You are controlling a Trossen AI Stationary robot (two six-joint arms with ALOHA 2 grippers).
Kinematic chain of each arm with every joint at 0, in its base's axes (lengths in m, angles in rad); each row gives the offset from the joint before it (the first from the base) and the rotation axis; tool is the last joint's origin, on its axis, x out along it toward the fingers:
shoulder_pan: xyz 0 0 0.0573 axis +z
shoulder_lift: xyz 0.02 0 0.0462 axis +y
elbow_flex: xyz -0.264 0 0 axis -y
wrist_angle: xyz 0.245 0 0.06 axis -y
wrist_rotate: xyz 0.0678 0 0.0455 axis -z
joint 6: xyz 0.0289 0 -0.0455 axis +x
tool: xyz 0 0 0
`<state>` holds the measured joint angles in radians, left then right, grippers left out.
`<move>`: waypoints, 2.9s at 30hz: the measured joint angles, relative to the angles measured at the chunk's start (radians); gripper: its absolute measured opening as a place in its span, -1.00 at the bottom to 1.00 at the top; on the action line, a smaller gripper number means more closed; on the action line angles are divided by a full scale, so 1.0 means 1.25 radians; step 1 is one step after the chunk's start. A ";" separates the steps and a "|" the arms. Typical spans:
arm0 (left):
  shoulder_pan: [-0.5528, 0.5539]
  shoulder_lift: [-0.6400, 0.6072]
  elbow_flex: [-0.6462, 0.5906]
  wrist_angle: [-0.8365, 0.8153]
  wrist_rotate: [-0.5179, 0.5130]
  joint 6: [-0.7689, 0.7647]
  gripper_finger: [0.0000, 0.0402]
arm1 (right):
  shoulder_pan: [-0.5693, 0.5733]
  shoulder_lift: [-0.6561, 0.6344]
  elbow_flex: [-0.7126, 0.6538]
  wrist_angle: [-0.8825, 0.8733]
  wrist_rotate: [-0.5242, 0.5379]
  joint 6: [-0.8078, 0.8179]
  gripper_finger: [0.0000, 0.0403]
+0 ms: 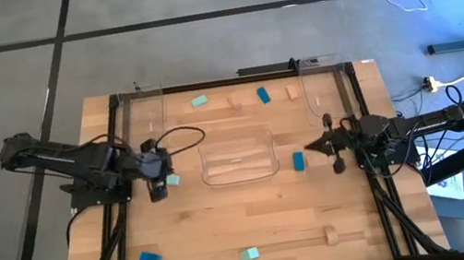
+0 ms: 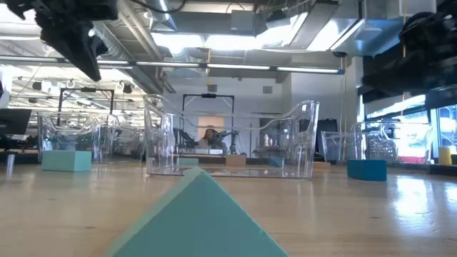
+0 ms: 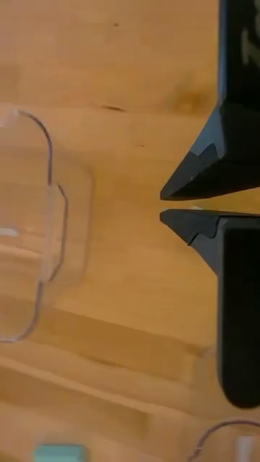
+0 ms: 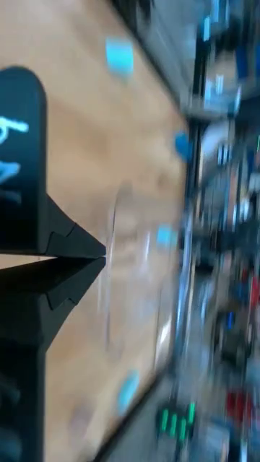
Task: Sort & place blocks by color
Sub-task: Put the middle light blue block into the top left transparent bin
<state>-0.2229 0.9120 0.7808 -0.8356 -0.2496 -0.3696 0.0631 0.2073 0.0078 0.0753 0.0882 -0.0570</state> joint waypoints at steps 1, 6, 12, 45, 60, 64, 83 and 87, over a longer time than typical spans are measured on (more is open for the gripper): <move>0.000 0.015 0.017 -0.020 0.000 -0.023 -0.87 | 0.000 0.000 0.000 0.000 0.034 0.000 -0.95; 0.000 0.066 0.060 -0.065 0.002 -0.084 -0.87 | 0.000 0.000 0.000 -0.012 0.091 -0.003 -0.95; 0.000 0.069 0.063 -0.062 0.050 -0.117 -0.87 | 0.000 0.000 0.000 -0.016 0.080 0.000 -0.95; 0.039 0.066 0.033 -0.036 0.248 -0.270 -0.15 | 0.000 0.000 0.000 -0.016 0.081 0.000 -0.95; 0.052 0.144 -0.031 -0.003 0.169 0.032 0.26 | 0.000 0.000 0.000 -0.016 0.081 -0.001 -0.95; 0.055 0.202 -0.031 0.000 0.106 0.045 0.26 | 0.000 0.000 0.000 -0.016 0.081 0.000 -0.95; 0.154 0.468 -0.031 0.027 0.094 0.141 0.26 | 0.000 0.000 0.000 -0.016 0.081 -0.001 -0.95; 0.159 0.489 -0.031 0.037 0.037 0.131 0.26 | 0.000 0.000 0.000 -0.016 0.081 -0.001 -0.95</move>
<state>-0.0242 1.5236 0.7418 -0.7888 -0.2031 -0.2053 0.0631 0.2070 0.0078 0.0551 0.1898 -0.0577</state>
